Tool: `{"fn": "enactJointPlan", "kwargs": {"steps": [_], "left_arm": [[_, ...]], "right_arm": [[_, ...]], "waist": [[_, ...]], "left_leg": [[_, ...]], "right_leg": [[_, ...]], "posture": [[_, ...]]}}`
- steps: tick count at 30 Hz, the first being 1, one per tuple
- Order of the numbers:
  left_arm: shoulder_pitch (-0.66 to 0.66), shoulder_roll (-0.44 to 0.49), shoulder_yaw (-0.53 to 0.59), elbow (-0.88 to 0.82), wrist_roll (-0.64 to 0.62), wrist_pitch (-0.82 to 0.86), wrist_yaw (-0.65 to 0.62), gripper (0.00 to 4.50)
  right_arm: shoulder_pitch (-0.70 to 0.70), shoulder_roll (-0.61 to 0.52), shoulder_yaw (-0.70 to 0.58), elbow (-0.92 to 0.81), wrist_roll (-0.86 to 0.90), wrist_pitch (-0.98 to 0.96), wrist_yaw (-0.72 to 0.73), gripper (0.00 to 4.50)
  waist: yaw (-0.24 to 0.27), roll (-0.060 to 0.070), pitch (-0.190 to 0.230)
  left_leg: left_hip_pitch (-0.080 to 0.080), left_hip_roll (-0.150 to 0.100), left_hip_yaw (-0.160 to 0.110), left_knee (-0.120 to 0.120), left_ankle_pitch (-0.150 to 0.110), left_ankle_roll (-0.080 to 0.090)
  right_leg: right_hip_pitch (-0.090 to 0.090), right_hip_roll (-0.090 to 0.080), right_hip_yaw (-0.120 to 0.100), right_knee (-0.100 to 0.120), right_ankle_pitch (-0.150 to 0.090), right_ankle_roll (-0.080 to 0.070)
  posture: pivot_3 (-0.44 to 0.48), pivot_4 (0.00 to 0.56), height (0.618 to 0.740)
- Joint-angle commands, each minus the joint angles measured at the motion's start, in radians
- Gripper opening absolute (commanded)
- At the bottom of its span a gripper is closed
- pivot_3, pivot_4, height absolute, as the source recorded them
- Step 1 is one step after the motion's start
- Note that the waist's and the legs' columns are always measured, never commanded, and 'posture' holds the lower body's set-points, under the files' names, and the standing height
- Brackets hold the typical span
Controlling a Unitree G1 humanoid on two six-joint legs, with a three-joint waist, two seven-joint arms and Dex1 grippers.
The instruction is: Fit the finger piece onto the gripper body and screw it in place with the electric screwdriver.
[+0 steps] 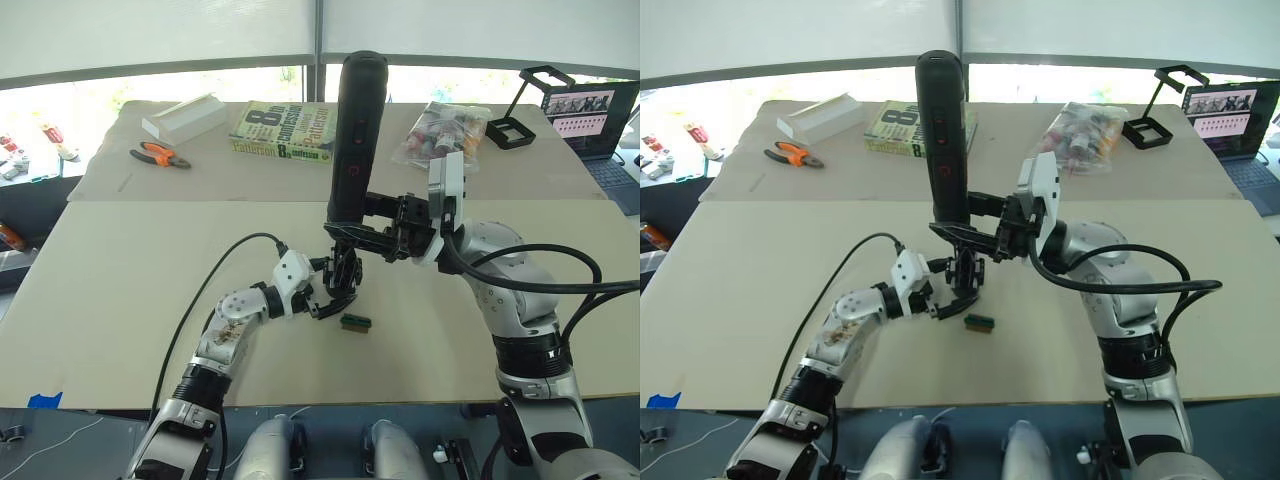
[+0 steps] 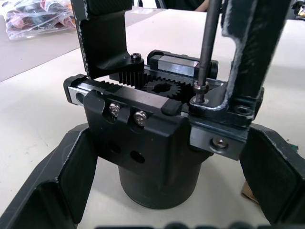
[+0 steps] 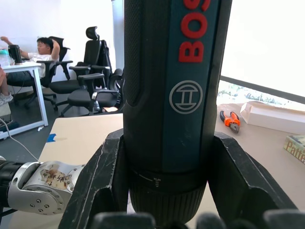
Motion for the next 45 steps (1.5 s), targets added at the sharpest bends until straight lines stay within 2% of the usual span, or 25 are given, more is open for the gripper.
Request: {"fn": "enactJointPlan", "kwargs": {"steps": [1,14,15,19,45], "left_arm": [[-0.013,-0.006,0.003,0.001,0.004,-0.013,0.012,4.50],[-0.038,-0.031,-0.010,0.053,0.012,-0.016,0.002,4.50],[-0.037,-0.030,-0.011,0.055,0.013,-0.017,0.000,3.95],[-0.031,-0.026,-0.014,0.065,0.021,-0.017,-0.007,2.39],[-0.022,-0.035,-0.009,0.107,0.025,-0.040,-0.005,2.43]], "right_arm": [[-0.023,0.003,-0.027,-0.045,0.010,-0.046,-0.010,1.91],[-0.018,0.004,-0.027,-0.057,0.011,-0.044,-0.022,1.91],[-0.017,0.004,-0.028,-0.059,0.012,-0.043,-0.023,1.91],[-0.015,0.002,-0.027,-0.062,0.012,-0.041,-0.027,1.91],[0.022,-0.009,0.063,0.003,-0.064,0.005,-0.079,1.91]], "waist": [[0.000,0.000,0.000],[0.000,0.000,0.000],[0.000,0.000,0.000],[0.000,0.000,0.000],[0.001,0.000,-0.001]], "left_leg": [[0.000,0.000,0.000,0.000,0.000,0.000],[0.000,0.000,0.000,0.000,0.000,0.000],[0.000,0.000,0.000,0.000,0.000,0.000],[0.000,0.000,0.000,0.000,0.000,0.000],[0.002,0.000,-0.001,0.000,0.000,0.000]], "right_leg": [[0.000,0.000,0.000,0.000,0.000,0.000],[0.000,0.000,0.000,0.000,0.000,0.000],[0.000,0.000,0.000,0.000,0.000,0.000],[0.000,0.000,0.000,0.000,0.000,0.000],[0.002,0.000,0.000,0.000,0.000,0.000]], "posture": [[0.000,0.150,0.740],[0.000,0.150,0.740],[0.000,0.150,0.740],[0.000,0.150,0.740],[0.000,0.150,0.740]]}}
